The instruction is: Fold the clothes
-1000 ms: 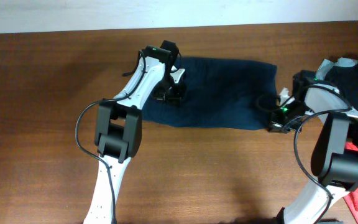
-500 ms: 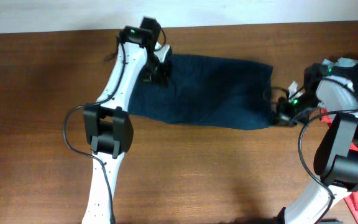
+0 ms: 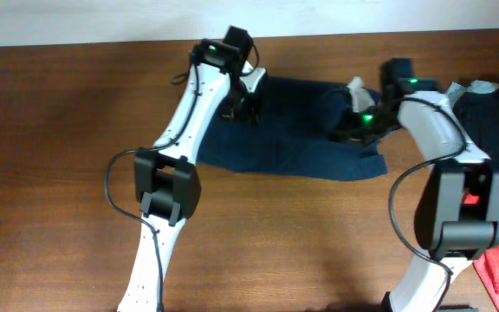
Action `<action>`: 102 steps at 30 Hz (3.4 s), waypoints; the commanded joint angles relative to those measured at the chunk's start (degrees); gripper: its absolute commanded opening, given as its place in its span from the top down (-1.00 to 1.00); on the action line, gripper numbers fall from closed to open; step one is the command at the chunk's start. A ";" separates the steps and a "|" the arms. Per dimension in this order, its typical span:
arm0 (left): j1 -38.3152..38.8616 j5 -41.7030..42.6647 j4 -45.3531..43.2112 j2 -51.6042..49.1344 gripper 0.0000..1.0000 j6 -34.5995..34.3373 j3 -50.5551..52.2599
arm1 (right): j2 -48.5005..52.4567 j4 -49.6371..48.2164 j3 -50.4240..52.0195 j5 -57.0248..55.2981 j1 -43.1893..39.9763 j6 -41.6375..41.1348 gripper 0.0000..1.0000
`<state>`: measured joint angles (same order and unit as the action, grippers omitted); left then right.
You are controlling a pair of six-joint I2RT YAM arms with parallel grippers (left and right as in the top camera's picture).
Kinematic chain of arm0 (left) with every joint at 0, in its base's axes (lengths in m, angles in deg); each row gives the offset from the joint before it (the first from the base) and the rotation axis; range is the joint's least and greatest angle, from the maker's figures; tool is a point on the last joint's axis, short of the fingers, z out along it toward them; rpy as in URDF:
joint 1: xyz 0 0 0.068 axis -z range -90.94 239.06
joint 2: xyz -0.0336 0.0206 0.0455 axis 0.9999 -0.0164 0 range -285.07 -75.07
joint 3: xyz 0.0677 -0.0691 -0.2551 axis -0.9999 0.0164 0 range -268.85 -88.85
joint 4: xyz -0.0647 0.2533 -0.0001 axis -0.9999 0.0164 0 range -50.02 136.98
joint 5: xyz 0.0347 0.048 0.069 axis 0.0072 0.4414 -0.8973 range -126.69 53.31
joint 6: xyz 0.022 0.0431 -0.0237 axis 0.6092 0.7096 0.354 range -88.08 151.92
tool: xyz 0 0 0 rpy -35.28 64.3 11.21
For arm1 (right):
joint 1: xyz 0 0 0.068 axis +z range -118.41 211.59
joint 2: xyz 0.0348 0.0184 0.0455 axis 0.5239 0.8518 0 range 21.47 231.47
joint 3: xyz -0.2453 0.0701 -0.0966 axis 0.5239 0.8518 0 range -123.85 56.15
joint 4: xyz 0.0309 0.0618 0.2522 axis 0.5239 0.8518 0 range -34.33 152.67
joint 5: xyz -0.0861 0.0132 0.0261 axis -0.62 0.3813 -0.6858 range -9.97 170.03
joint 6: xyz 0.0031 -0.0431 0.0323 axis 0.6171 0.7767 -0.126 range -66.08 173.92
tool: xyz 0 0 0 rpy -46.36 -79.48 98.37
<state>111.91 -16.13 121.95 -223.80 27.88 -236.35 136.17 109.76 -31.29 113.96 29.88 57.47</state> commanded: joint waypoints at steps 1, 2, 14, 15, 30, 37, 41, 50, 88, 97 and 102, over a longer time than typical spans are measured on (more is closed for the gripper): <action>0.26 0.68 -0.09 -3.52 0.99 1.36 1.18 | 0.22 -3.52 2.29 -0.85 3.54 0.68 0.92; 0.31 0.61 -0.15 -4.09 0.99 1.42 1.25 | 0.22 -5.16 2.89 -0.85 4.42 0.68 0.92; 0.33 0.48 -1.36 -7.06 1.00 2.40 1.33 | 3.87 -17.09 8.17 -3.10 10.75 -2.54 0.91; 0.37 0.48 -1.36 -7.43 0.99 2.40 1.33 | 4.61 -17.09 8.17 -3.10 11.13 -2.54 0.91; 0.35 -4.50 -0.11 -8.63 0.99 2.43 1.33 | 6.21 -9.53 7.50 -4.52 2.03 -5.51 0.92; 0.24 -6.95 -0.26 -8.66 1.00 2.43 1.33 | 6.21 -4.20 7.50 -10.97 -7.19 -0.28 0.92; 0.24 -6.88 -0.98 -8.66 0.99 2.38 1.31 | 6.21 -3.48 7.50 -9.81 -10.67 -0.13 0.92; -0.50 -1.79 -0.22 -8.00 1.00 1.92 -6.10 | 6.23 -4.85 7.52 -9.14 -10.23 -0.13 0.92; 5.53 -8.85 -9.14 -12.63 1.00 -5.81 -6.71 | 6.60 -5.46 8.68 -10.67 -10.21 -0.13 0.90; 5.62 -9.51 -9.60 -7.58 0.99 -6.58 -15.13 | 6.60 -9.60 12.13 -10.64 -10.21 -0.15 0.72; 5.64 -9.55 -11.54 -7.93 1.00 -7.13 -13.64 | 6.60 -9.62 12.13 -10.67 -10.21 -0.15 0.82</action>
<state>117.22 -24.98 111.15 -233.50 21.68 -250.43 140.47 101.04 -20.97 107.06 19.25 57.12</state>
